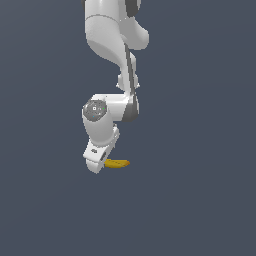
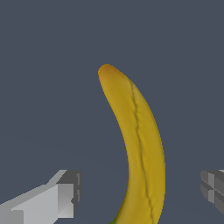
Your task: Pick up the object and move it to a goal position.
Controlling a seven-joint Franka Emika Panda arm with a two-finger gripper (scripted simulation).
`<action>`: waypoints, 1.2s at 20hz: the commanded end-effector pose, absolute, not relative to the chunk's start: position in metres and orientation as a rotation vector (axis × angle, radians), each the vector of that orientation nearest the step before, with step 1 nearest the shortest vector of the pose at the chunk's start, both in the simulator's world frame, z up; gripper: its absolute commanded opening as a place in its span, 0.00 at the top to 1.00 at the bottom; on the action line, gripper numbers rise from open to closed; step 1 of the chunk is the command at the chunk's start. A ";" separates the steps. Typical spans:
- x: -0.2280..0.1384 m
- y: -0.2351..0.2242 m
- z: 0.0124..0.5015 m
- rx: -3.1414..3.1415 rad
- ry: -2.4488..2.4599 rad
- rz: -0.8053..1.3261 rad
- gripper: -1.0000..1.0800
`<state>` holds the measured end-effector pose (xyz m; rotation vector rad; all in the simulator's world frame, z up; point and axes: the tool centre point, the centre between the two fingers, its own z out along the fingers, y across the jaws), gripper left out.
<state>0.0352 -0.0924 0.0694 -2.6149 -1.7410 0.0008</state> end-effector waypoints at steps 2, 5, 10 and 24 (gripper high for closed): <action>0.035 -0.093 0.069 -2.613 -1.745 0.001 0.04; 0.035 -0.093 0.066 -2.612 -1.745 0.001 0.04; 0.035 -0.092 0.044 -2.610 -1.748 0.000 0.04; 0.035 -0.093 0.019 -2.609 -1.751 0.000 1.00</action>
